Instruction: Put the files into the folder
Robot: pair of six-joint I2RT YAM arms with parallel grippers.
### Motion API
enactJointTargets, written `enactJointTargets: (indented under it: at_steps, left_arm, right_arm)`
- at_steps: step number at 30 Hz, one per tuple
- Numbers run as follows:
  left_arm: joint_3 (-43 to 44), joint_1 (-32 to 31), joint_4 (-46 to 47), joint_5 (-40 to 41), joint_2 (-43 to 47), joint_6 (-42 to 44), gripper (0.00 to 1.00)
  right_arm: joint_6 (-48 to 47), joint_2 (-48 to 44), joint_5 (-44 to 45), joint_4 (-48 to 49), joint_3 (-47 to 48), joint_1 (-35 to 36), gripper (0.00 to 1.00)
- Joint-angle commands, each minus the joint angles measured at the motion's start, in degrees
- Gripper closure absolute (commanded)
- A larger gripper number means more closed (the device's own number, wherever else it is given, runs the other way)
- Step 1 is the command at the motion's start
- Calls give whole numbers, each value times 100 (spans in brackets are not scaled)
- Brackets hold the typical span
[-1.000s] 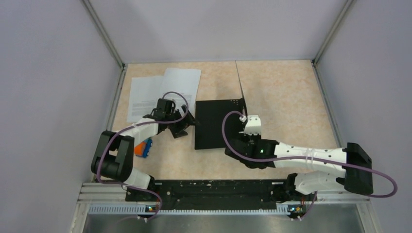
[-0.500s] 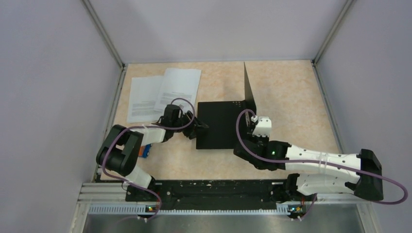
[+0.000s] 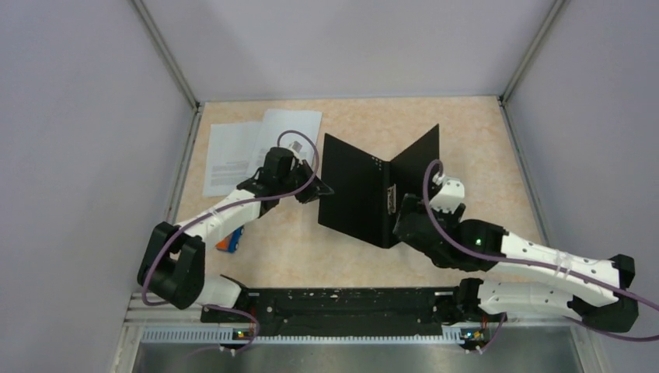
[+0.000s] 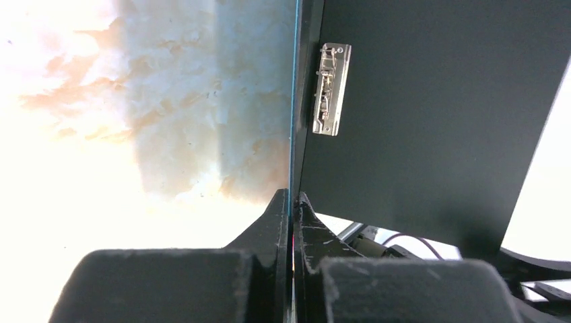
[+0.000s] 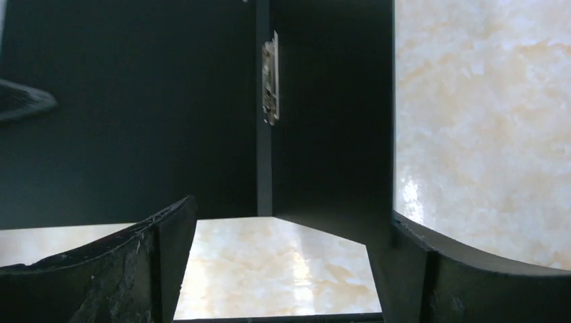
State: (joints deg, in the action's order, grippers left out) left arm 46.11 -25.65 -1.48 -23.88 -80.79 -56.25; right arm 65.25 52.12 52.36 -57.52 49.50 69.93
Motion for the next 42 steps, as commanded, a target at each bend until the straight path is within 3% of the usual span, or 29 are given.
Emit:
enactJointTargets:
  at_steps: [1,6,9,14,18,22,26,29,34,42]
  left_arm:
    - [661,-275,-1506,941,360,866,100]
    - [777,-508,-1887,1237,586,928,100]
    - [768,-781,-2034,1451,656,846,100]
    - [751,-1095,-2271,1821,827,714,100]
    - [640,-1115,-2461,1934,924,747,100]
    - [368,-1112,-2812,2491,1310,874,88]
    - [198,-1120,-3259,2778,1723,1016,56]
    - [181,-1110,-3721,3464,2069,1185,41]
    - [458,-1088,-3850,4405,2402,1539,38]
    - [862,-1047,-2966,3837,1093,1598,44]
  right_arm:
    - [-39,-210,399,-623,1097,-49,10]
    - [-778,143,535,-558,1966,-49,10]
    - [-1150,575,191,-595,2215,-477,16]
    - [-1662,626,32,-480,2385,-954,23]
    - [-2094,837,-901,51,2019,-1429,33]
    - [-2292,939,-1792,782,1167,-1877,37]
    - [-2698,1010,-3091,1764,317,-2709,40]
    - [-2915,1386,-3450,2250,118,-2852,43]
    - [-3122,2219,-3883,2905,126,-2853,49]
    - [-3361,3234,-3608,3497,153,-2852,49]
